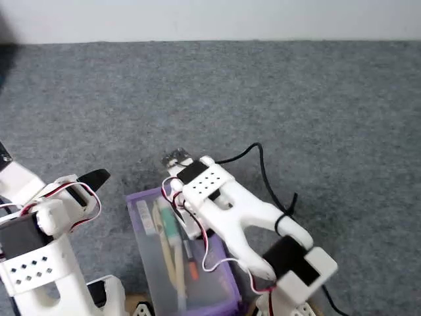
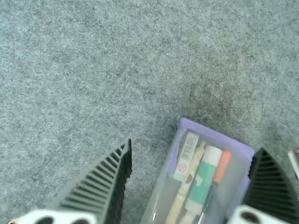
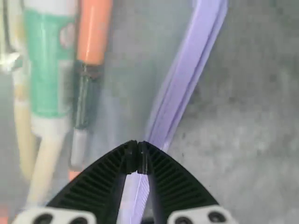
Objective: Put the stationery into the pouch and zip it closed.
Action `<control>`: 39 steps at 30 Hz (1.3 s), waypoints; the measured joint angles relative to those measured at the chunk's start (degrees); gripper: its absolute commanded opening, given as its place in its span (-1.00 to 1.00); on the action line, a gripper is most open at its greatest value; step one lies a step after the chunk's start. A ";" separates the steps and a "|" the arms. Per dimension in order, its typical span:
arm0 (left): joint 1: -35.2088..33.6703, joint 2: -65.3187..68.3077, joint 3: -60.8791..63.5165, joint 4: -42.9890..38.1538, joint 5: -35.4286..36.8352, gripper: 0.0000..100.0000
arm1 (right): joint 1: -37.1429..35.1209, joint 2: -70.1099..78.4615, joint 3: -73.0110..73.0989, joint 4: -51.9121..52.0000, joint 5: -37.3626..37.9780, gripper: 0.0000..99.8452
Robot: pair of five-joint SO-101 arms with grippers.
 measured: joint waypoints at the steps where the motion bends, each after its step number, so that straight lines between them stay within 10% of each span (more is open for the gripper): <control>1: 0.00 0.00 0.00 0.18 0.00 -0.24 | 0.00 1.41 -0.88 -1.41 0.09 -0.98; 17: 0.00 0.00 -2.90 1.14 0.00 -0.24 | 6.24 26.20 -42.11 -9.93 0.97 -0.98; 39: 0.00 0.00 -4.13 1.14 0.00 -0.24 | 6.07 19.69 -45.98 23.91 0.97 -0.98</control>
